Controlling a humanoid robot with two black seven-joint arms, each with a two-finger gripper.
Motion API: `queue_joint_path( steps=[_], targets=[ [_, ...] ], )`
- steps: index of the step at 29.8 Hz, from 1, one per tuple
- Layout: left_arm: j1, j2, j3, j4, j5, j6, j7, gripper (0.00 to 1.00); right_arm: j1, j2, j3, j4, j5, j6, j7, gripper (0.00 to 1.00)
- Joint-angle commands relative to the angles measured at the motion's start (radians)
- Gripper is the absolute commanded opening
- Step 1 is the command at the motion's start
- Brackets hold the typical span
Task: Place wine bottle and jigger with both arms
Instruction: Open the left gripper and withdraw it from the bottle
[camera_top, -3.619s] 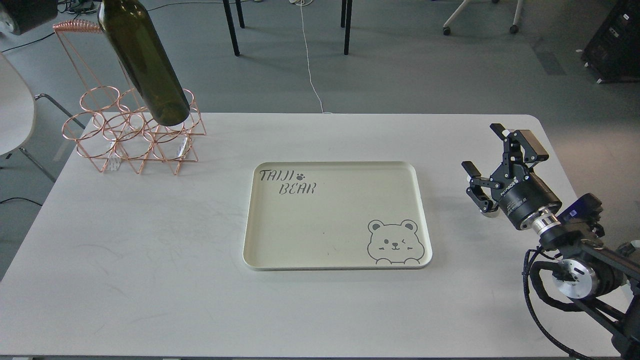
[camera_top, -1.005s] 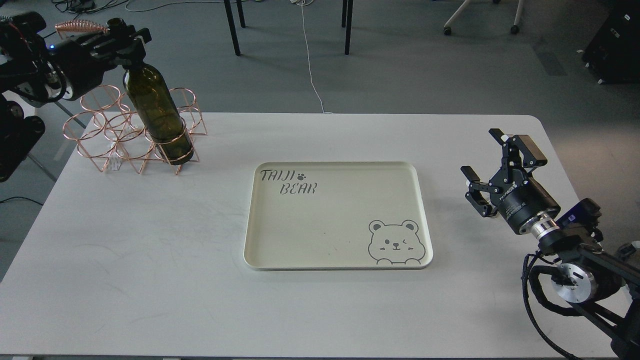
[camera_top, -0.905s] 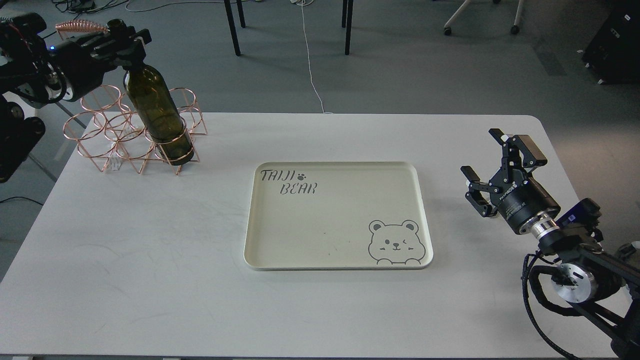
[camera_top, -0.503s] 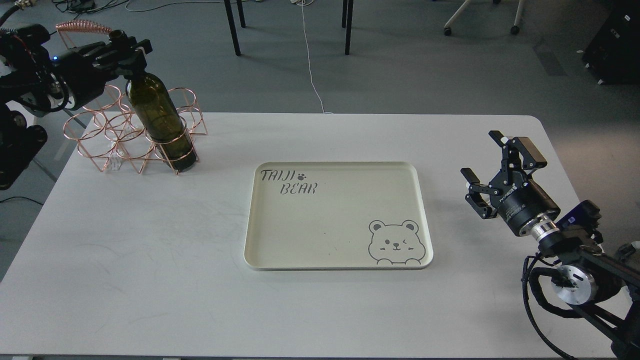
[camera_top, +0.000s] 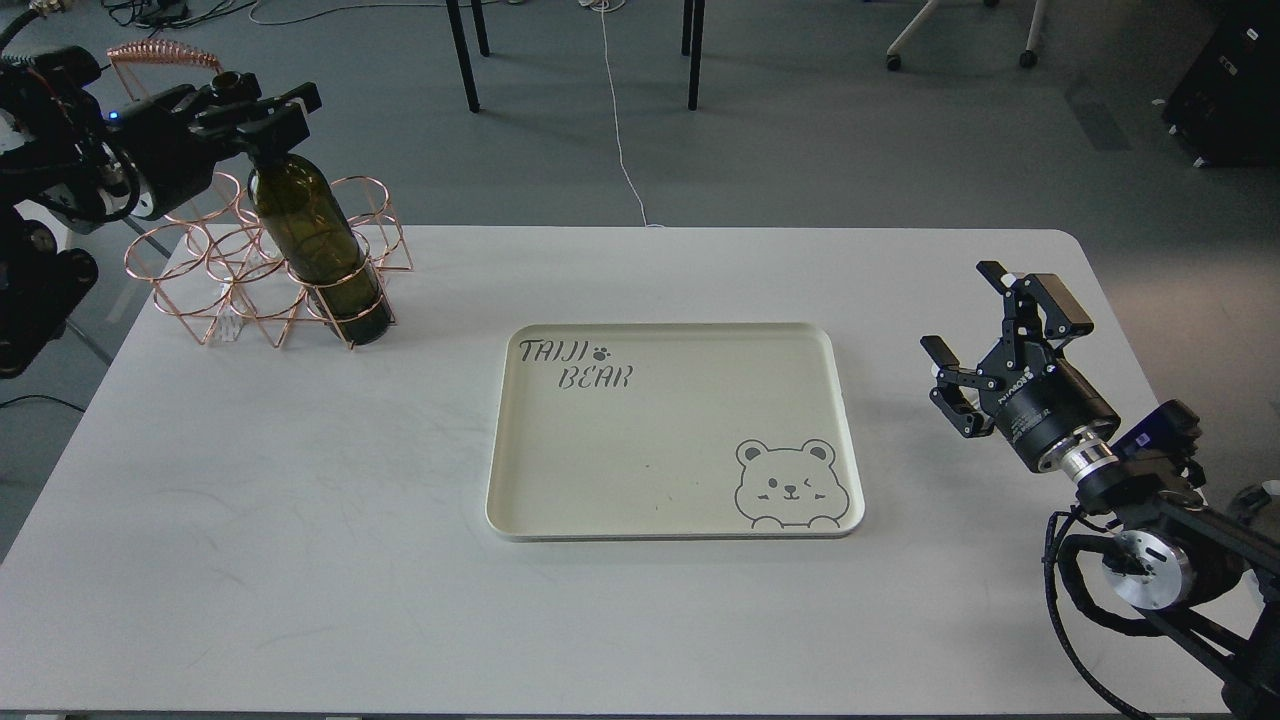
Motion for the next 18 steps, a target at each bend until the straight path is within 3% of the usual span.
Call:
queue_joint_path(
  steps=[1,12,18],
  targets=[
    [0.018,0.015,0.0,-0.014,-0.003,-0.004,0.0,0.98,0.0,0.0,0.0,0.0,0.0,0.0,0.0,0.99],
    [0.188,0.221,-0.029,-0.299,-0.247,-0.07,0.0,0.98,0.0,0.0,0.015,0.002,0.0,0.0,0.0,0.99],
    [0.409,0.258,-0.17,-0.446,-0.429,-0.093,0.0,0.98,0.002,0.028,0.035,-0.001,0.0,0.0,0.0,0.99]
  ],
)
